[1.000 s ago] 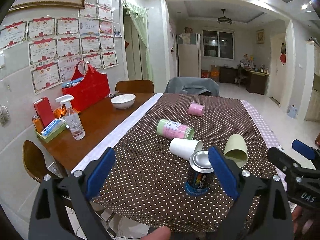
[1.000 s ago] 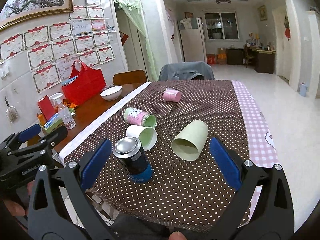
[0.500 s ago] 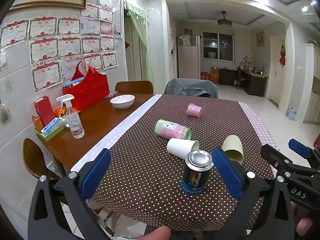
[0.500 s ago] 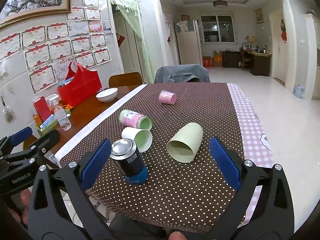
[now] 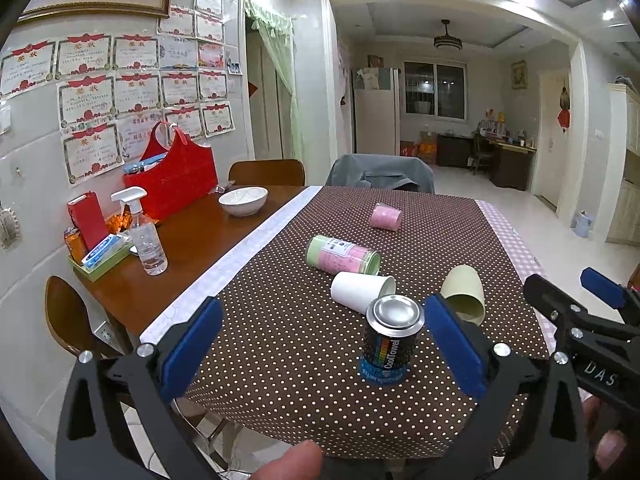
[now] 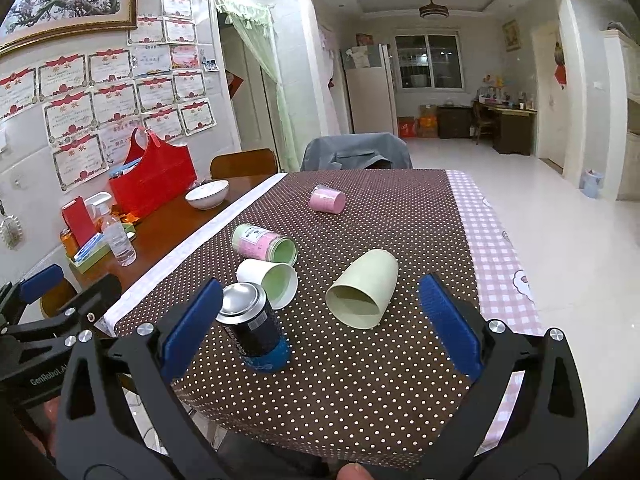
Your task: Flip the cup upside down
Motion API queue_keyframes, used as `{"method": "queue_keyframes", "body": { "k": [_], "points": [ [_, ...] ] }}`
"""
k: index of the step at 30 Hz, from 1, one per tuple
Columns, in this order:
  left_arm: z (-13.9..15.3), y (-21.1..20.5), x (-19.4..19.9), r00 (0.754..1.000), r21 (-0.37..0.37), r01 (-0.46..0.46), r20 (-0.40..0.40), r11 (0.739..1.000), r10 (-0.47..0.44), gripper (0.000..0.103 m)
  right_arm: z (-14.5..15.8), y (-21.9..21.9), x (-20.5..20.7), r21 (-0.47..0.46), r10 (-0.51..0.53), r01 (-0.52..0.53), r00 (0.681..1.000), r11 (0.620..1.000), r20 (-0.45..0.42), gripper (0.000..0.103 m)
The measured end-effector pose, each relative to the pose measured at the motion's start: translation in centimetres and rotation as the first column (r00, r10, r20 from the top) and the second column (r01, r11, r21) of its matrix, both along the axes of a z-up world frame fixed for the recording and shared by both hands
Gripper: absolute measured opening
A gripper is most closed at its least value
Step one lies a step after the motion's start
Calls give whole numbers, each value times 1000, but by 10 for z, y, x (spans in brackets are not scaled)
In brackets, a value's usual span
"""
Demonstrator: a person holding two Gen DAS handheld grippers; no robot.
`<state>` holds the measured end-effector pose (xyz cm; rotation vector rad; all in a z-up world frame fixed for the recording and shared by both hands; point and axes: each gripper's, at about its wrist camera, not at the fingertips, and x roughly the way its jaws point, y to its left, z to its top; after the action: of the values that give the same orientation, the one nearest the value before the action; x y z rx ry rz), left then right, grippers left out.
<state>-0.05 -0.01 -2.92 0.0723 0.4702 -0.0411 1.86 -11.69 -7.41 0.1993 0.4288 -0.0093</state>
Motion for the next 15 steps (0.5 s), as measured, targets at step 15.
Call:
{"method": "queue_keyframes", "body": {
  "k": [15],
  "points": [
    [1, -2, -7, 1000, 10, 0, 22, 1000, 0, 99, 7, 1, -7, -12, -12, 12, 1000, 1000, 28, 97]
  ]
}}
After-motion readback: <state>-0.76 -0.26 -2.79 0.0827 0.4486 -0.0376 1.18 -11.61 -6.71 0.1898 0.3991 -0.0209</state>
